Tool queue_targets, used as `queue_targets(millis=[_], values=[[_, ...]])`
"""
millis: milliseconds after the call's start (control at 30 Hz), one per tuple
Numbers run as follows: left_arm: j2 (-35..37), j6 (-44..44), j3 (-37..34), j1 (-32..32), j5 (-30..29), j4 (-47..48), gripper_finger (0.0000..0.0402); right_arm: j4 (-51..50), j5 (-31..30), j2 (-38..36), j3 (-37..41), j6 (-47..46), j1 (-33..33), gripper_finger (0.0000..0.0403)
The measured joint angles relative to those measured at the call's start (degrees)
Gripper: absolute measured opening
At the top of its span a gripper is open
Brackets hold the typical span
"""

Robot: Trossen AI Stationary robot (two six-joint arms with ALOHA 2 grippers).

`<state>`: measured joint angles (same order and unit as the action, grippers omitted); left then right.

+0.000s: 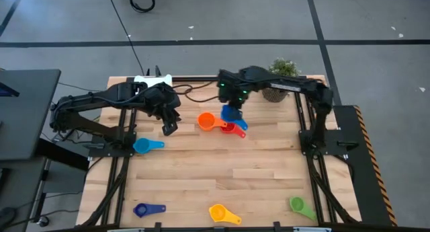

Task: Nest measuring cups in basket
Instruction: Stack the blue measuring cup on top of the orange measuring cup

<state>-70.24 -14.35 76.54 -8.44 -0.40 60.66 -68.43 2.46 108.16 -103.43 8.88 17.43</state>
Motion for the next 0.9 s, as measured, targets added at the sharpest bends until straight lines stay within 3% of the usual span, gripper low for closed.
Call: queue_targets(millis=[667, 900], values=[[8.2, -1.5, 0.0, 0.0, -1.5, 1.9, 0.0094, -3.0, 2.6, 27.1, -30.5, 10.2, -1.0, 0.0010], [8.2, -1.1, 0.0, 0.0, -1.5, 2.3, 0.0094, -4.7, 2.1, 28.7, -30.3, 12.2, -1.0, 0.0010]])
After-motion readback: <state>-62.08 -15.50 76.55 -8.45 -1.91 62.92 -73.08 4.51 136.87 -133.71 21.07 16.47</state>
